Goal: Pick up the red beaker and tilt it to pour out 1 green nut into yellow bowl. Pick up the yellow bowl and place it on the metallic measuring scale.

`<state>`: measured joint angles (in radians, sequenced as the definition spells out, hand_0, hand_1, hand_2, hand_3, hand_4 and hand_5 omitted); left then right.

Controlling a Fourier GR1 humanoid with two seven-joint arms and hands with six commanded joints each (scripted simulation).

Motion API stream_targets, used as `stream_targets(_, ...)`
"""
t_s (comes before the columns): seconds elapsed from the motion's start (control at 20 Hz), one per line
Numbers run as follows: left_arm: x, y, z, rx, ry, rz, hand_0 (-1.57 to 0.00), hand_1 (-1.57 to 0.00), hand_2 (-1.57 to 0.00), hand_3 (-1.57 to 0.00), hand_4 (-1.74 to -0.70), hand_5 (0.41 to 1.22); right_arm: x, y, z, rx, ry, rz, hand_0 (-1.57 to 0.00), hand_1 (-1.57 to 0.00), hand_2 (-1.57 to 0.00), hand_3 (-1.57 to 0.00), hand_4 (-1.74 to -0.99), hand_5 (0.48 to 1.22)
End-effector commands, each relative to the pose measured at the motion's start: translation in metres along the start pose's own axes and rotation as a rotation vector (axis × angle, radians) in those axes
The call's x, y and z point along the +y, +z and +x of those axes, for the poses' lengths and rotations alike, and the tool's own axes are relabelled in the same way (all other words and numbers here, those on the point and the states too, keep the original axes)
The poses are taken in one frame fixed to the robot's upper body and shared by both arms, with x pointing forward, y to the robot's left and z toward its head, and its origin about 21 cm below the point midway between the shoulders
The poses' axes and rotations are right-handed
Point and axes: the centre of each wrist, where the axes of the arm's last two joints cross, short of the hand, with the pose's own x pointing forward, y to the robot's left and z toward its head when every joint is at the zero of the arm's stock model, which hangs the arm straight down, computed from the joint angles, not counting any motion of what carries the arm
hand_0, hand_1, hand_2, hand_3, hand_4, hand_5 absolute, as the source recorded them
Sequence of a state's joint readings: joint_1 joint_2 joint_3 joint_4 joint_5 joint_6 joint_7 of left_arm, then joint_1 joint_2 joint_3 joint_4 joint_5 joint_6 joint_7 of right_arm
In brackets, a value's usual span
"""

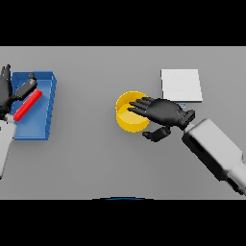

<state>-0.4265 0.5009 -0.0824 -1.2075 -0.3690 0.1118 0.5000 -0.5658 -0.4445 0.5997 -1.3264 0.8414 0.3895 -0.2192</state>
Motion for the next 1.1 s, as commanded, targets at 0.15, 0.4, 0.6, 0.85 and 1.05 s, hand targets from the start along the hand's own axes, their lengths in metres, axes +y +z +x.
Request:
stream_targets(0.15, 0.000, -0.001, -0.002, -0.010, -0.010, 0.003, 0.00, 0.00, 0.00, 0.00, -0.74, 0.698, -0.001, -0.022, 0.005, -0.014, 0.023, 0.069, 0.00, 0.00, 0.00, 0.00, -1.238, 0.727)
stream_targets(0.4, 0.005, 0.000, -0.010, 0.000, -0.005, 0.006, 0.00, 0.00, 0.00, 0.00, -0.74, 0.697, -0.004, -0.037, 0.008, -0.024, 0.063, 0.129, 0.00, 0.00, 0.00, 0.00, -1.258, 0.734)
stream_targets(0.6, 0.009, 0.000, -0.010, 0.011, 0.003, 0.012, 0.00, 0.00, 0.00, 0.00, -0.74, 0.699, -0.005, -0.044, 0.006, 0.001, 0.069, 0.180, 0.00, 0.00, 0.00, 0.00, -1.265, 0.740)
stream_targets(0.85, 0.005, -0.001, -0.013, 0.006, -0.004, 0.010, 0.00, 0.00, 0.00, 0.00, -0.75, 0.699, -0.001, -0.052, 0.010, 0.023, 0.045, 0.234, 0.00, 0.00, -0.02, -0.07, -1.289, 0.758)
stream_targets(1.05, 0.009, -0.003, -0.007, 0.005, -0.001, 0.014, 0.00, 0.00, 0.00, 0.00, -0.75, 0.700, 0.002, -0.049, 0.008, 0.046, 0.026, 0.262, -0.44, -0.42, -0.38, -0.24, -1.351, 0.915)
